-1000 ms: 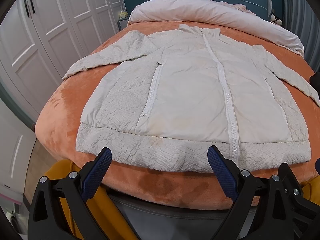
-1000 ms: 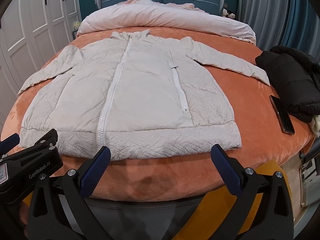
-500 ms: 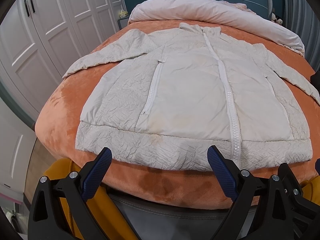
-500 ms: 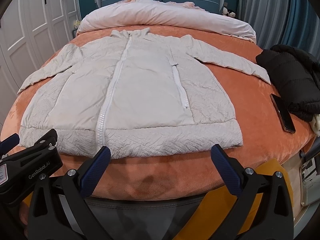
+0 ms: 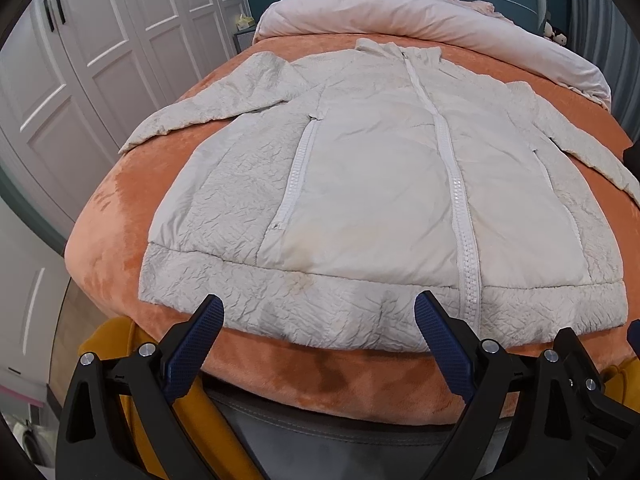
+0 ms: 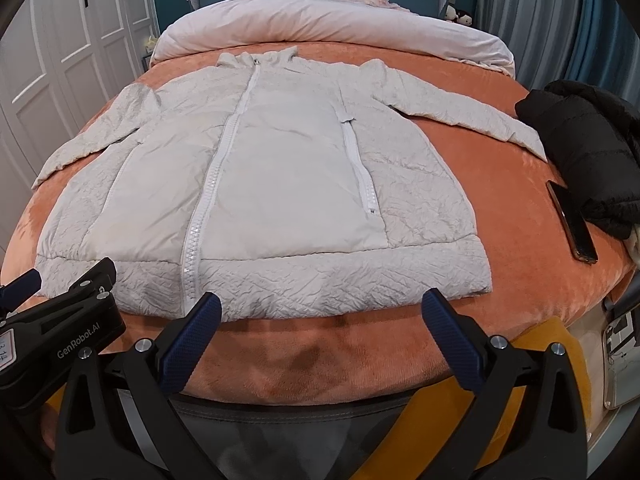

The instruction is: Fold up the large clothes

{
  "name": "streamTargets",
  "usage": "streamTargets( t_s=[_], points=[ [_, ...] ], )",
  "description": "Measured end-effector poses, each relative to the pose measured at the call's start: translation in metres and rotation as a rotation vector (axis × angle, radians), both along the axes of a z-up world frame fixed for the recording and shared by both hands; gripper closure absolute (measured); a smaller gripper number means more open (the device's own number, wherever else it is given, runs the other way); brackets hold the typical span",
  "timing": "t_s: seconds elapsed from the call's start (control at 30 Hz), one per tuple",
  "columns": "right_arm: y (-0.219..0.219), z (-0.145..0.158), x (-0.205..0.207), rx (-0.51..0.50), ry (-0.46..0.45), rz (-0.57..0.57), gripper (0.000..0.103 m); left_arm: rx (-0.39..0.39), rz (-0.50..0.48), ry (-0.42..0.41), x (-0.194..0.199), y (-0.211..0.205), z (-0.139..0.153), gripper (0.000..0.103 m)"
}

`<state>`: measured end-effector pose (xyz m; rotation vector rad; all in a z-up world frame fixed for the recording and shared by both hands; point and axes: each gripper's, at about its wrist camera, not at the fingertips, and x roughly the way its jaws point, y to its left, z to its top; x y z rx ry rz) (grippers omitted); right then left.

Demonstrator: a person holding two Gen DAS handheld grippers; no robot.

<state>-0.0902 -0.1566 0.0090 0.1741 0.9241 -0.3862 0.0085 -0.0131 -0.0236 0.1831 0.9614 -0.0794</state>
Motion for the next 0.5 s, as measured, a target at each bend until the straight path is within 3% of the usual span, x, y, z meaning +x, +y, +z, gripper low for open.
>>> streamTargets(
  t_s=[0.2,0.33,0.5],
  points=[
    [-0.034,0.001,0.013,0.067,-0.023,-0.004,0.005,0.001,-0.025,-0.01,0.017,-0.009,0.003,0.008],
    [-0.111,-0.001,0.03,0.141,-0.059,-0.094,0.005,0.007,-0.013,-0.021,0.04,-0.014,0.007,0.008],
    [-0.235,0.002,0.061,0.135,-0.107,-0.236,0.005,0.006,0.011,-0.021,0.08,-0.023,0.007,0.008]
  ],
)
